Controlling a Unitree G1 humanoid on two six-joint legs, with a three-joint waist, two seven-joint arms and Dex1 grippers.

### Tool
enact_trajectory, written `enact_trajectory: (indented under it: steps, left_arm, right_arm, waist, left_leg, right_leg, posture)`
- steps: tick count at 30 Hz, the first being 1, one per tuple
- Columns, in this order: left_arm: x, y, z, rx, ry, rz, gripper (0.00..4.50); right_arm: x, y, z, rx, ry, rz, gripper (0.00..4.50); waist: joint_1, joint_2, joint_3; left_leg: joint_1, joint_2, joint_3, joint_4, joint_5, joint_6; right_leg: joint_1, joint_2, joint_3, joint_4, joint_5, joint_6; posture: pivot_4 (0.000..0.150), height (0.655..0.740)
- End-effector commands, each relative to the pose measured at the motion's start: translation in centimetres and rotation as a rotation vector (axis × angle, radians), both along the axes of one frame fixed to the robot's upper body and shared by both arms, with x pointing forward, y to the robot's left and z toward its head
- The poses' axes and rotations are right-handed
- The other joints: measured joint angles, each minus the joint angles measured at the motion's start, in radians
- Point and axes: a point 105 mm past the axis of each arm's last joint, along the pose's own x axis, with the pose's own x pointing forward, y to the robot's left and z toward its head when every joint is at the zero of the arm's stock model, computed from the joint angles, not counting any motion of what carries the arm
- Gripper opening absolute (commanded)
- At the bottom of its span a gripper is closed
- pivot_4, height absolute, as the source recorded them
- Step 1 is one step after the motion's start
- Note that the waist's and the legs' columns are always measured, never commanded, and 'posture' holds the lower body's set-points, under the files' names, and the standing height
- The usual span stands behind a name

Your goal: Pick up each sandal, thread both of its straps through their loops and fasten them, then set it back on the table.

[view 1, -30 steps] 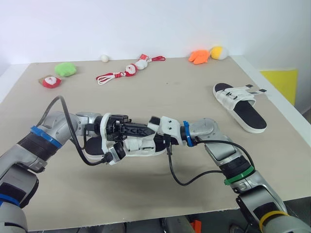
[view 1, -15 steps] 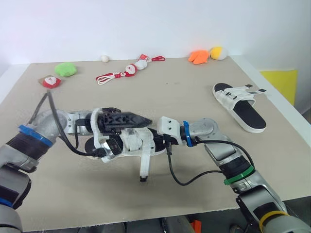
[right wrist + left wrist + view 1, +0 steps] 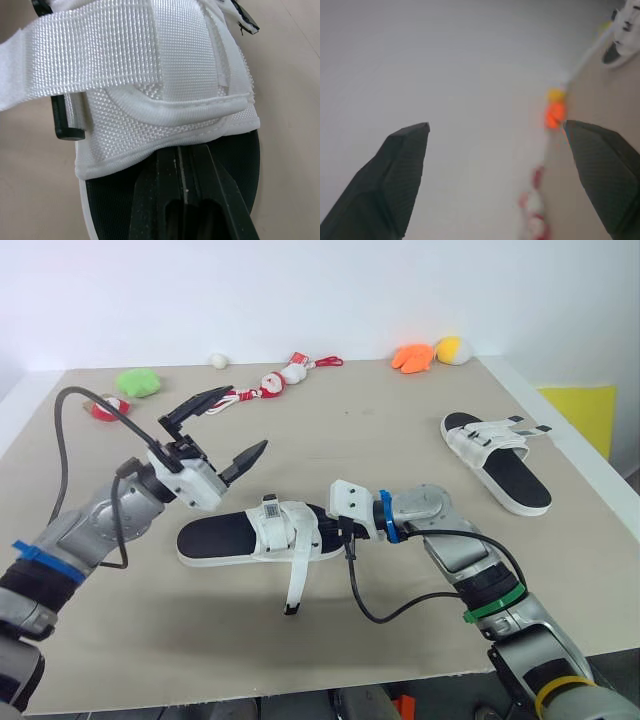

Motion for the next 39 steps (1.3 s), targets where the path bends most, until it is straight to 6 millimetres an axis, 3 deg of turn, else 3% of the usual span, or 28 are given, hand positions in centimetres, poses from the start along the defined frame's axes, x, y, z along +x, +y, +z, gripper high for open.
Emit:
enact_trajectory:
  steps: [1,7,11,18,24,30,39]
  left_arm:
    - [-0.9,-0.1,-0.2,-0.109,0.391,-0.124,4.43]
    - [-3.6,-0.1,-1.1,-0.283,0.900,-0.341,4.43]
    - [-7.5,-0.5,-2.2,-0.296,1.286,-0.517,4.43]
    - [-11.0,-0.8,-6.3,-0.205,1.641,-0.490,4.43]
    - [-12.1,-2.5,-10.2,-0.137,1.737,-0.431,4.43]
    - [-11.0,-5.0,-13.2,-0.146,1.735,-0.374,4.43]
    - [-9.1,-6.4,-13.4,-0.187,1.673,-0.360,4.43]
  right_arm:
    - [-0.3,-0.4,-1.5,-0.049,0.047,0.002,0.00]
    - [-0.3,-0.3,-1.6,-0.056,0.052,0.006,0.00]
    - [-0.3,-0.3,-1.5,-0.059,0.049,0.004,0.00]
    - [-0.3,-0.4,-1.5,-0.060,0.047,0.000,0.00]
    - [-0.2,-0.4,-1.5,-0.060,0.047,-0.003,0.00]
    - [-0.3,0.0,-1.4,-0.052,0.044,-0.003,0.00]
    - [-0.3,0.0,-1.4,-0.047,0.045,-0.007,0.00]
  waist:
    - [-0.001,0.000,0.000]
    - [0.000,0.001,0.001]
    - [-0.002,0.001,0.001]
    - [-0.002,0.003,0.002]
    - [0.001,0.003,0.002]
    - [0.002,0.003,0.001]
    - [0.001,0.003,0.000]
  left_leg:
    - [0.000,0.000,0.000,0.000,0.000,0.000]
    - [-0.001,0.001,-0.001,0.000,0.000,0.001]
    - [0.000,0.001,-0.001,0.000,-0.001,0.001]
    - [0.000,0.002,-0.001,0.000,-0.002,0.003]
    - [0.001,0.001,-0.001,0.000,-0.002,0.002]
    - [0.001,0.001,-0.001,0.000,-0.002,0.002]
    - [0.001,0.001,-0.001,0.001,-0.002,0.002]
  right_leg:
    - [0.000,0.000,0.000,0.000,0.000,0.000]
    - [0.000,0.001,-0.001,0.000,-0.001,-0.001]
    - [0.000,0.001,-0.001,0.000,-0.002,-0.002]
    - [-0.001,0.002,-0.001,0.001,-0.005,-0.008]
    - [-0.001,0.002,-0.001,0.000,-0.006,-0.010]
    - [0.000,0.002,-0.001,0.000,-0.005,-0.009]
    - [0.000,0.002,-0.001,0.000,-0.003,-0.007]
  posture:
    - [0.150,0.7400]
    - [0.150,0.7400]
    - [0.150,0.7400]
    - [0.150,0.7400]
    - [0.150,0.7400]
    - [0.150,0.7400]
    - [0.150,0.7400]
